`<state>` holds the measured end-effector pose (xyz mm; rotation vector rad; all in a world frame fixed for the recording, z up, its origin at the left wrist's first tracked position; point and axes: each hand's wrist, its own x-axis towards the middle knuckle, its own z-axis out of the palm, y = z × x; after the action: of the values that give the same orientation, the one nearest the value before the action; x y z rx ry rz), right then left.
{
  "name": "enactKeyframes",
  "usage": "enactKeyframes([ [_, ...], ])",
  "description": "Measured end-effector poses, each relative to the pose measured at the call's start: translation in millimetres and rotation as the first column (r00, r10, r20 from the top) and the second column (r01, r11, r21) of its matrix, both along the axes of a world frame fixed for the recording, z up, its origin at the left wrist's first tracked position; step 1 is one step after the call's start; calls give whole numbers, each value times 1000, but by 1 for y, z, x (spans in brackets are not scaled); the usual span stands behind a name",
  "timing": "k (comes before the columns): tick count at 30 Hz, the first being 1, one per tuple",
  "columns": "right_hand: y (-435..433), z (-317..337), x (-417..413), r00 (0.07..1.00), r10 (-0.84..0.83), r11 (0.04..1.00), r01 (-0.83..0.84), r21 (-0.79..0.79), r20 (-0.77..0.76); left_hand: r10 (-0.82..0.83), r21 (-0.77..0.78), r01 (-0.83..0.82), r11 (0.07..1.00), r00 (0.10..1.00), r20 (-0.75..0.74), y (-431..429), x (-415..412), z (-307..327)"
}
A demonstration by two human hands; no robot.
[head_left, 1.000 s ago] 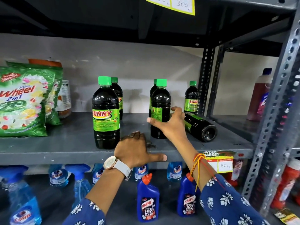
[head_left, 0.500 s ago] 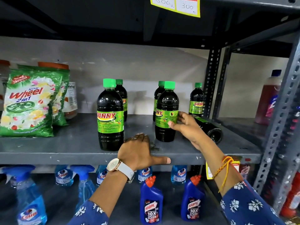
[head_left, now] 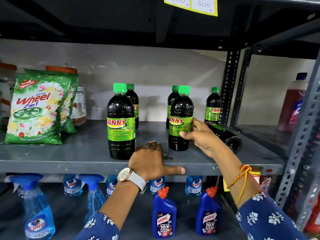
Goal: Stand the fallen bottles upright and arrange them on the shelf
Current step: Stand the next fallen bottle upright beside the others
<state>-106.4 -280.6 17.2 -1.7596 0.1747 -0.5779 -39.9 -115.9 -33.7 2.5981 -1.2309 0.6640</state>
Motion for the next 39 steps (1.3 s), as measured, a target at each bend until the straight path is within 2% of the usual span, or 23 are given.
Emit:
enactKeyframes([
  [2, 3, -3, 2, 999, -44, 998, 44, -47, -6, 2, 1, -2, 1000, 1000, -4, -1, 1, 0],
  [5, 11, -15, 11, 968, -247, 942, 248, -226, 36, 7, 7, -7, 1000, 1000, -3, -2, 0, 0],
  [8, 14, -22, 13, 934, -341, 903, 357, -239, 109, 9, 7, -8, 1000, 1000, -25, -3, 0, -1],
  [17, 15, -18, -4, 985, -168, 967, 171, -187, 31, 7, 5, -7, 1000, 998, -64, -2, 0, 1],
  [23, 22, -18, -21, 992, -124, 975, 125, -184, 20, 25, 63, -18, 998, 994, -110, -2, -1, 4],
  [39, 32, -16, -41, 992, -61, 960, 27, -280, -114, 40, 55, -34, 998, 994, -102, 0, -5, 4],
])
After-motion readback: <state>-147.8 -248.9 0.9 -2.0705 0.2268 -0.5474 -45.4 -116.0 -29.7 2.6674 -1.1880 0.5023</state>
